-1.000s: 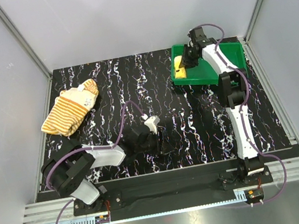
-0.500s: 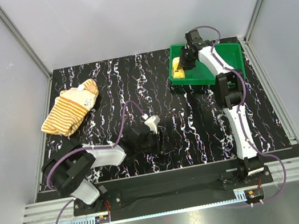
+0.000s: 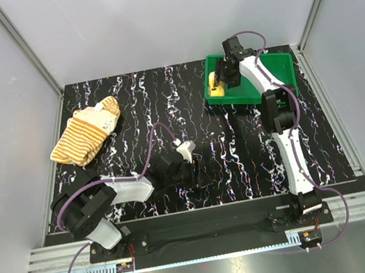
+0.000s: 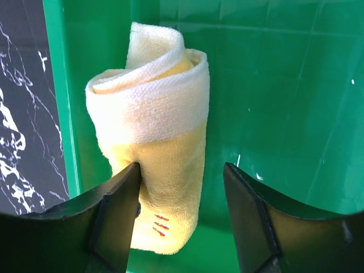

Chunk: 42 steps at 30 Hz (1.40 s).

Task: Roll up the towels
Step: Place the rolled towel into the container, then grab a towel with the left arm

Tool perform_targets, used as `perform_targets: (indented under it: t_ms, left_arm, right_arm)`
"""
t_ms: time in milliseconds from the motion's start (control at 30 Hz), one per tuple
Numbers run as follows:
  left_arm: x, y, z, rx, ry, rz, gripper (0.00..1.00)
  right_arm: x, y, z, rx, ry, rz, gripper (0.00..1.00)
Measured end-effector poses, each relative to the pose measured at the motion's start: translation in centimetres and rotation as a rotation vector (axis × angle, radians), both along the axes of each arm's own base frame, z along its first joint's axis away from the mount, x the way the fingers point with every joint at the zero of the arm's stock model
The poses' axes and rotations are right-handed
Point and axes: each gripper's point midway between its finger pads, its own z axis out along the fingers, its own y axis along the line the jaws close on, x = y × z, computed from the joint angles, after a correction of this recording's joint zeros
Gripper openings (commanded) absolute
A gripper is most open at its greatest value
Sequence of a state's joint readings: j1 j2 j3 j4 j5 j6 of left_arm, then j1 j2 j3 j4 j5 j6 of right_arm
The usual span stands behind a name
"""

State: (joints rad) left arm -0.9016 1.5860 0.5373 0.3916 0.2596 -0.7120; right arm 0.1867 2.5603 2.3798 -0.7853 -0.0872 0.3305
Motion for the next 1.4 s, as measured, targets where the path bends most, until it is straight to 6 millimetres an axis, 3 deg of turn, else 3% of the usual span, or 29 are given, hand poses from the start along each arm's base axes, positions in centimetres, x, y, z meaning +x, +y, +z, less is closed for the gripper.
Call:
perform_targets:
  t_ms: [300, 533, 833, 933, 1033, 1133, 1233, 1333, 1400]
  left_arm:
    - [0.1, -0.1, 0.0, 0.003, 0.002, 0.0, 0.51]
    - [0.1, -0.2, 0.0, 0.003, 0.003, 0.0, 0.51]
    - [0.1, -0.1, -0.1, 0.005, 0.004, 0.0, 0.5]
    - [0.1, -0.1, -0.1, 0.006, 0.003, 0.001, 0.49]
    - [0.0, 0.3, 0.1, 0.021, 0.007, 0.009, 0.5]
    - [-0.2, 1.8, 0.4, 0.084, 0.006, 0.034, 0.55]
    - [0.8, 3.9, 1.4, 0.182, -0.001, 0.097, 0.58]
    - [4.6, 5.5, 4.6, 0.223, -0.039, 0.212, 0.66]
    - [8.7, 7.7, 7.5, 0.224, -0.071, 0.345, 0.69]
  right_arm:
    - [-1.9, -0.3, 2.0, -0.014, 0.025, 0.014, 0.7]
    - [-2.2, -0.3, 4.2, -0.013, -0.001, 0.021, 0.71]
    - [-2.5, -0.4, 3.9, -0.016, 0.01, 0.022, 0.69]
    - [-3.6, -0.6, 3.3, -0.017, 0.03, 0.021, 0.69]
    - [-4.8, -0.8, 3.9, -0.015, 0.035, 0.022, 0.69]
    - [-6.0, -0.9, 6.7, -0.003, -0.006, 0.025, 0.7]
    - [-7.8, -1.2, 11.6, 0.014, -0.091, 0.027, 0.71]
    - [-10.2, -1.3, 17.2, 0.05, -0.202, 0.036, 0.74]
    - [-12.4, -1.3, 20.6, 0.084, -0.275, 0.045, 0.77]
